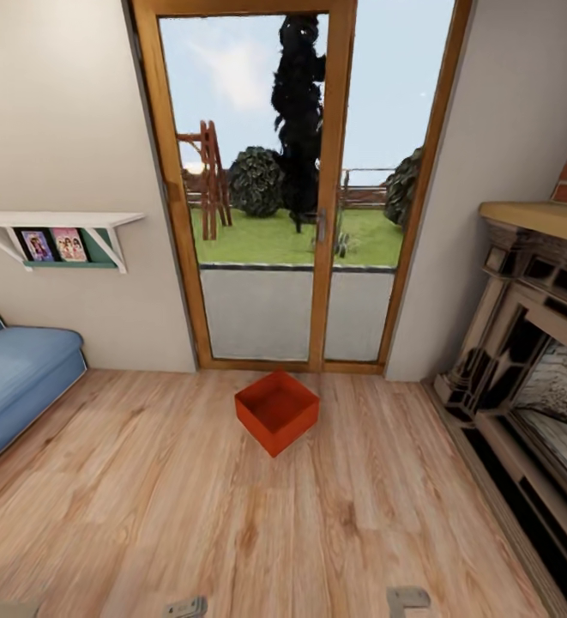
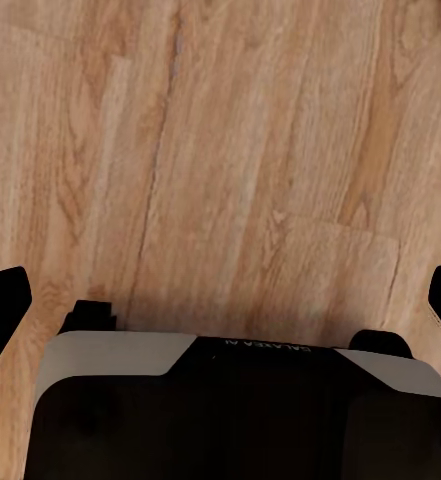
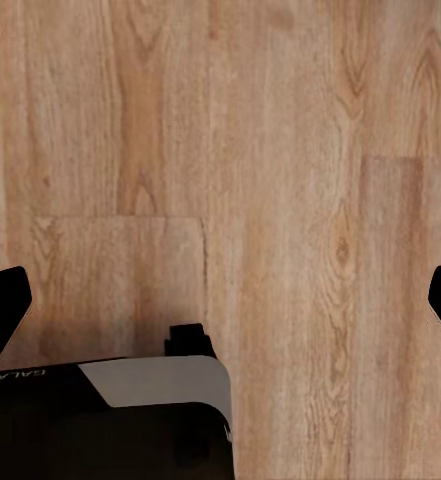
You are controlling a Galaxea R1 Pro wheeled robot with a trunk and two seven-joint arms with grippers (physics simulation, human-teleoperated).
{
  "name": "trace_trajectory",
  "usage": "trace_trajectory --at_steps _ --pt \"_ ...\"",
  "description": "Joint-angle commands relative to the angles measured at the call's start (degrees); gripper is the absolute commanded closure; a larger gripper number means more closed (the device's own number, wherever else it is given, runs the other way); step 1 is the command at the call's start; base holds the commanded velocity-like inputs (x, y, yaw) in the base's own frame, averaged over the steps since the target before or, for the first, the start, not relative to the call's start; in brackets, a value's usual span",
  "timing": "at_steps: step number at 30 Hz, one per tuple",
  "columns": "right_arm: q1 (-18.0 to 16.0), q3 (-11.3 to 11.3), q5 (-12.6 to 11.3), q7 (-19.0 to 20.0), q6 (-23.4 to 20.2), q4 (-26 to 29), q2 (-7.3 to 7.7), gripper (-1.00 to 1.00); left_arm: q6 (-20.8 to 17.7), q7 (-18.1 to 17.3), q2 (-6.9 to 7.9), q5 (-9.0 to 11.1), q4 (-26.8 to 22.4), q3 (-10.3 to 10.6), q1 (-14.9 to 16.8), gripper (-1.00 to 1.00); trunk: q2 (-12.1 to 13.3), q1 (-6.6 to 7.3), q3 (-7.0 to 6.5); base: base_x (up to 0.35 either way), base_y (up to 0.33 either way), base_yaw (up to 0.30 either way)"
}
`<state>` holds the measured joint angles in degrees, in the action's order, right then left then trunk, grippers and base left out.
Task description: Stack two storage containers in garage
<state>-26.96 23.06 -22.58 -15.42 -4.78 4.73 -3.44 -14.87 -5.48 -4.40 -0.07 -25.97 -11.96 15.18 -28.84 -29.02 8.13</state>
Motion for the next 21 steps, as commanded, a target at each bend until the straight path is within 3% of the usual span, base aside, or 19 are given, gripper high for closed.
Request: trace_trajectory --at_steps 1,21 --pt "0.0 0.5 -0.4 -0.3 -0.4 0.1 0.01 -1.00 -0.4 -0.3 -0.06 0.0 -0.1 -0.4 0.0 -1.00 -0.1 -0.06 0.10 0.333 -0.098 0.000" --pt "0.0 0.5 -0.4 -0.3 -0.4 0.1 0.01 -1.00 -0.4 -0.3 -0.06 0.1 -0.1 -0.4 0.0 -1.00 -0.1 -0.06 0.10 0.320 -0.156 0.000"
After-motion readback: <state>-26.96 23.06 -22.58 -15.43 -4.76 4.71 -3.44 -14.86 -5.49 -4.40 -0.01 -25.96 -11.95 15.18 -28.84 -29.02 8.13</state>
